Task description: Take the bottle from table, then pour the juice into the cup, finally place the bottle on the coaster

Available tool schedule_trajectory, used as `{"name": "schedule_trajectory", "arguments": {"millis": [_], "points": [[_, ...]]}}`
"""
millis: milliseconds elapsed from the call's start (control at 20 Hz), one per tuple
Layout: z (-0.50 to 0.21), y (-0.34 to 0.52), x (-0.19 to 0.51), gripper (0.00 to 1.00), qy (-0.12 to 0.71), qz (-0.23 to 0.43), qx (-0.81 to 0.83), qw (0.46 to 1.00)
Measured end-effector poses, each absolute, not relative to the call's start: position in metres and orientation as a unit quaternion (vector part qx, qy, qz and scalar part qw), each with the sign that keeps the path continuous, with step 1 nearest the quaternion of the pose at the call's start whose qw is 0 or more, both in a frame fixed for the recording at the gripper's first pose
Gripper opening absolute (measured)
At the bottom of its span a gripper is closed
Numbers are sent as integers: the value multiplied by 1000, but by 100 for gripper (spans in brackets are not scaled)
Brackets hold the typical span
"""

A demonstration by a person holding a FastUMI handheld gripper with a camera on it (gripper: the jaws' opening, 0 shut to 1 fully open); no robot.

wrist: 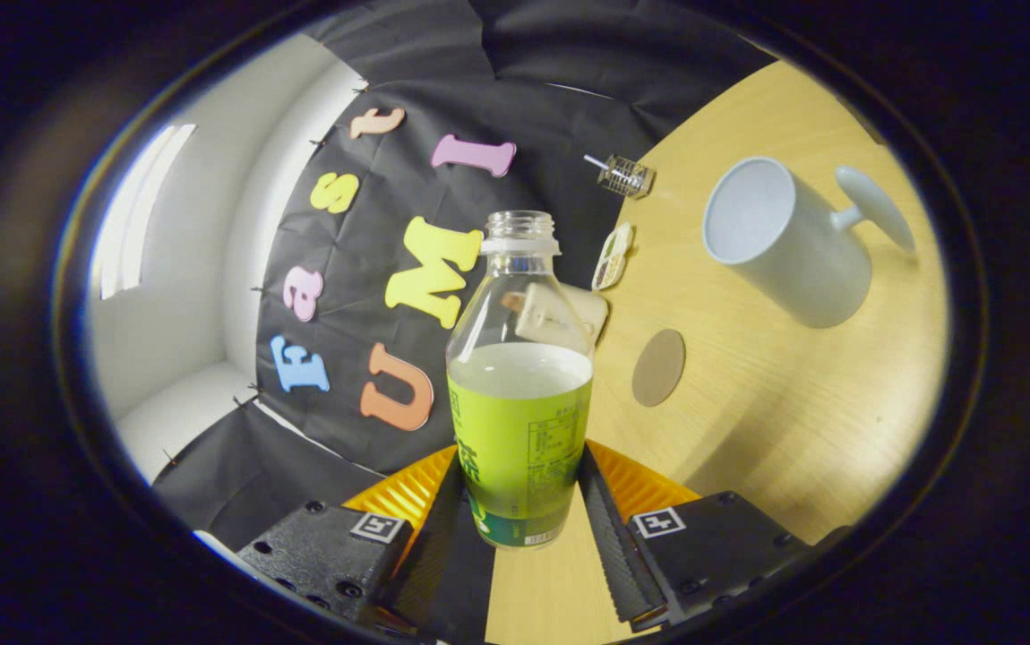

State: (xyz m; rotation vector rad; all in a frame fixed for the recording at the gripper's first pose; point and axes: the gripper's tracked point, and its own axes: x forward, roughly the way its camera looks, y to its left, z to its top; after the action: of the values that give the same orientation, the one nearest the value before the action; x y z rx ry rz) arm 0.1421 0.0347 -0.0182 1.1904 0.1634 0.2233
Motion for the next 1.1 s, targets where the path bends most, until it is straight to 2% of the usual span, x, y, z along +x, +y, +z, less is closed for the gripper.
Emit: {"name": "schedule_trajectory", "arguments": {"millis": [550, 1100], "points": [[10, 26, 141, 77, 33, 125, 689, 714], [23, 14, 144, 77, 17, 122, 740, 661]]}}
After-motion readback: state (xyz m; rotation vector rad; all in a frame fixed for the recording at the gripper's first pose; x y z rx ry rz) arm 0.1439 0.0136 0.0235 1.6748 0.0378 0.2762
